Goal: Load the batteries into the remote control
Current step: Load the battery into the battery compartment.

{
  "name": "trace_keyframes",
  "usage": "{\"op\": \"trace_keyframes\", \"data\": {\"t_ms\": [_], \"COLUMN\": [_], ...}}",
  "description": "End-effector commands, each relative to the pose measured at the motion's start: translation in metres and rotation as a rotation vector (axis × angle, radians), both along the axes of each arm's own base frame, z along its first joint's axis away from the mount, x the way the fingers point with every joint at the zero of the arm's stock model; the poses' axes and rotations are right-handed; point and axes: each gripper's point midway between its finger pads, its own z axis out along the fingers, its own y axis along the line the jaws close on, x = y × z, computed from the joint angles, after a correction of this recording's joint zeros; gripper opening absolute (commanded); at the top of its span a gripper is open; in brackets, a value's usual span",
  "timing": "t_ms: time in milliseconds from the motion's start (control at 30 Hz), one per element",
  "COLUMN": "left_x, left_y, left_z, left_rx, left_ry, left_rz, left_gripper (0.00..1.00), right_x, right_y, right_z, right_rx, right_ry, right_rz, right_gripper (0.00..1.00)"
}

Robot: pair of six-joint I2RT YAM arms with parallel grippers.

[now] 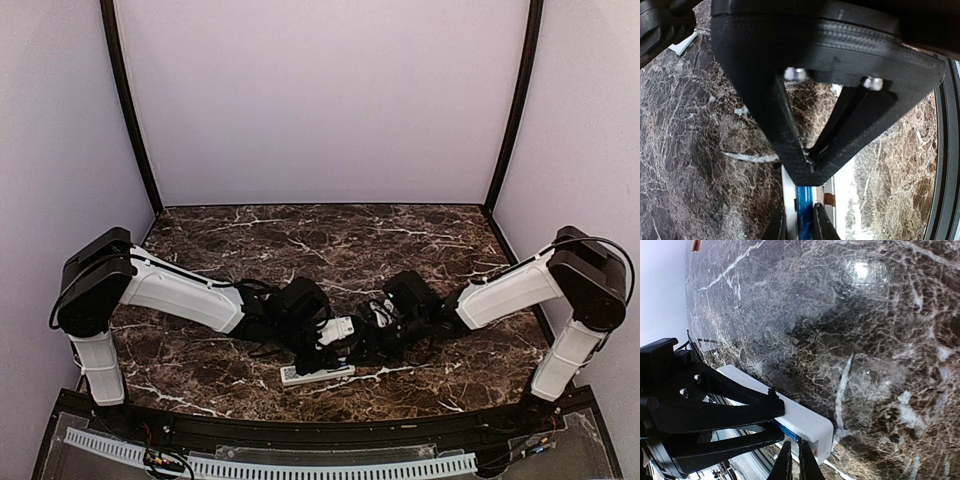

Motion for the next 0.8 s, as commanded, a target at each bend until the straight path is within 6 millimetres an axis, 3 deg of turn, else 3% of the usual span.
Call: {"op": "trace_keyframes", "data": {"t_ms": [0, 600, 767], "left_x": [0.001, 0.002, 0.003], "left_y": [0.043, 0.044, 0.044], "left_z": [-0.045, -0.043, -0.041], "left_rx": [0.2, 0.183, 0.172], "left_ry": [-0.001, -0.003, -0.007], "left_rz": [0.049, 0.077, 0.086], "left_gripper": [0.11, 0.21, 0.24], "right_x": [-0.006, -0.025, -0.023], "right_y": [0.012, 0.031, 0.023], "right_z": [-0.005, -0.007, -0.013], "right_rx": [-0.031, -0.003, -0.039], "right_ry": [-0.015, 0.015, 0.01], "right_rz": [0.033, 0.115, 0.089], "right_gripper": [0.06, 0.07, 0.06]}}
